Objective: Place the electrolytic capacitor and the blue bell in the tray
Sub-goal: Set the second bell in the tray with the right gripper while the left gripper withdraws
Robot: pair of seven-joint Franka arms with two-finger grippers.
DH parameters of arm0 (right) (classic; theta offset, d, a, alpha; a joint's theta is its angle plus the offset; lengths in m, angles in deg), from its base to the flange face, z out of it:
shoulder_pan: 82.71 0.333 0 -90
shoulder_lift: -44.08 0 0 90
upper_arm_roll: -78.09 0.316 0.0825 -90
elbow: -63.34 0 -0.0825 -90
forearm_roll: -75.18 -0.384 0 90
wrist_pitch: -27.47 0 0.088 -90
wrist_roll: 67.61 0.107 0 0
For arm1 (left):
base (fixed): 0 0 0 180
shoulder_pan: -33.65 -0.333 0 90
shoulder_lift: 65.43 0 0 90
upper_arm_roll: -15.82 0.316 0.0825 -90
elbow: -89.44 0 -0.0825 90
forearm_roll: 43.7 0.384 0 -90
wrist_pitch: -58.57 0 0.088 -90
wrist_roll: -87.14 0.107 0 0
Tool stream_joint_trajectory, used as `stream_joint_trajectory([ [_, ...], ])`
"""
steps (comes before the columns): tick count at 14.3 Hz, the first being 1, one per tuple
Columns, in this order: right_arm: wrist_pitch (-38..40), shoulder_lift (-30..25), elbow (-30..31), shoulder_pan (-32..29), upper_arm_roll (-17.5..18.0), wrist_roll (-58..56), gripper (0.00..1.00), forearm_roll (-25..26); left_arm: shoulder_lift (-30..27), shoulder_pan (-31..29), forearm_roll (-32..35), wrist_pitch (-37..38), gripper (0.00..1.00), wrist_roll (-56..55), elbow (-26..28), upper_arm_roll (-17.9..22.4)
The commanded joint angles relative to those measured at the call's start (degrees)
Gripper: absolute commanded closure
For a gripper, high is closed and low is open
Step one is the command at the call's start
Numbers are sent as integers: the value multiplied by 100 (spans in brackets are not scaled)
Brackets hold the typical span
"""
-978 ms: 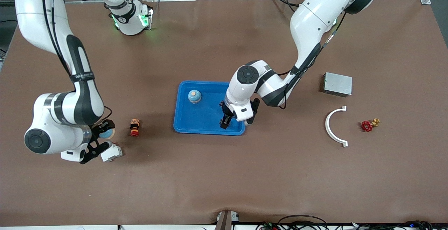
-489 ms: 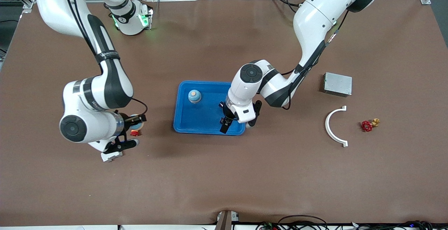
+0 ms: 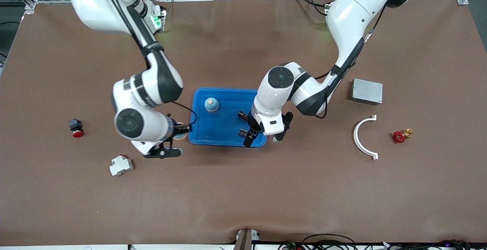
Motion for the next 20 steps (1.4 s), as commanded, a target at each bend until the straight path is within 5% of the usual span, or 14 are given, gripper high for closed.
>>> stream_joint_trajectory([
  [1, -364, 254, 38, 211, -49, 131, 92, -262, -514, -226, -191, 768, 0, 1036, 87, -50],
  [8, -1172, 325, 775, 615, -58, 122, 92, -289, -1543, -1017, -1246, 2018, 0, 3366, 87, -58],
  [20, -1727, 386, 1102, 695, -58, 104, 91, -245, -2730, -2590, -1546, 4084, 0, 7330, 35, 21],
])
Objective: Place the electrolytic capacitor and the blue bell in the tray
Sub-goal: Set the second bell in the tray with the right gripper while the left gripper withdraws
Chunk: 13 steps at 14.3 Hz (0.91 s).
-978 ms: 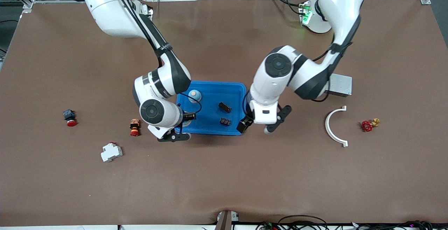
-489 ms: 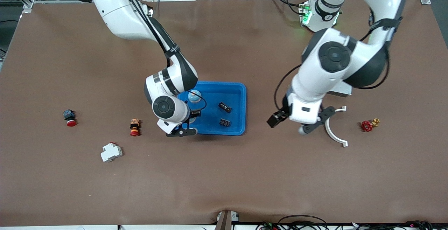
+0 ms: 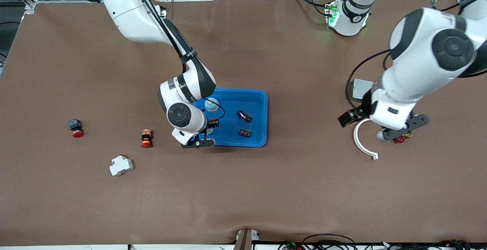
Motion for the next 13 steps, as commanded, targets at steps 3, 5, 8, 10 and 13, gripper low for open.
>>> stream_joint_trajectory([
  [3, -148, -31, 138, 44, -45, 35, 84, -45, -418, -474, -55, 382, 0, 1067, 92, 11],
  [5, -262, 4, 147, 44, -36, 35, 84, -45, -698, -597, -38, 628, 0, 1489, 118, 20],
  [8, -280, 30, 147, 44, -36, 43, 84, -45, -989, -791, -38, 891, 0, 2009, 118, 11],
  [10, -280, 30, 147, 44, -36, 43, 83, -45, -1068, -800, -46, 1023, 0, 2132, 118, 11],
  [13, -271, 30, 147, 44, -36, 43, 54, -45, -1121, -809, -47, 1226, 0, 2133, 92, 3],
])
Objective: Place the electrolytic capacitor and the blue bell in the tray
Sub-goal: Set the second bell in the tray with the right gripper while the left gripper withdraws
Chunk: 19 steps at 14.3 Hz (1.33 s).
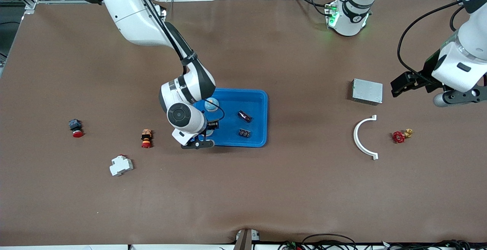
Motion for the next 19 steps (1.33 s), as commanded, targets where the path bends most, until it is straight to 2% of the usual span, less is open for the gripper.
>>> stream_joint_trajectory([
  [1, -29, -47, 62, 43, -31, 44, 28, -45, -116, -49, -46, 229, 0, 154, 79, -33],
  [2, -12, -56, 62, 43, -31, 44, 6, -45, -116, -49, -72, 334, 0, 216, 70, -42],
  [3, 6, -64, 62, 52, -39, 44, 0, -45, -150, -49, -90, 422, 0, 268, 18, -33],
  [6, 146, -134, 70, 60, -39, 35, 0, -45, -536, -40, -55, 546, 0, 409, 87, -24],
  [9, 926, -563, 44, 52, -66, 140, 0, -45, -643, -67, -90, 573, 0, 689, 166, 98],
  [12, 1639, -1257, 61, -97, -92, 132, 0, -18, -827, 915, -143, 581, 0, 1120, 351, 1439],
  [13, 1876, -1451, 79, -159, -136, 123, 0, 34, -923, 1048, -160, 590, 0, 1278, 447, 1635],
  [16, 2728, -2145, 158, -308, -163, 88, 0, 139, -1187, 1339, -239, 582, 0, 1315, 658, 1962],
  [19, 2845, -2971, 771, -624, -163, -262, 0, 368, -1231, 1322, -442, 590, 0, 1262, 659, 1927],
])
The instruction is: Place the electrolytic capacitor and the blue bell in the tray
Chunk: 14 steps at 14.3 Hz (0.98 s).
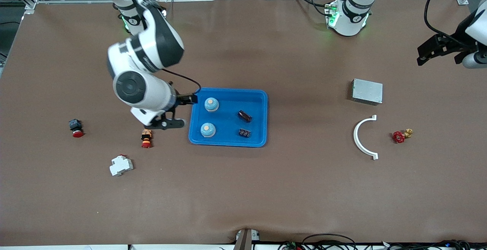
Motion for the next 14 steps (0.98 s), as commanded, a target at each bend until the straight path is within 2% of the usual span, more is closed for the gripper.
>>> stream_joint_trajectory([
  [1, -71, -891, 876, -362, 69, -340, 0, 245, -216, 88, -159, 18, 0, -9, 172, 46],
  [4, -54, -1322, 1131, -854, 69, -646, 0, 421, -251, 88, -159, 150, 0, -18, 146, -25],
  [7, -45, -1455, 1167, -1435, 69, -1123, 0, 474, -251, 62, -151, 185, 0, -18, 119, -25],
  [14, -141, -1455, 465, -2358, 16, -1158, 0, 554, -330, 53, -151, 238, 0, 9, 110, -25],
])
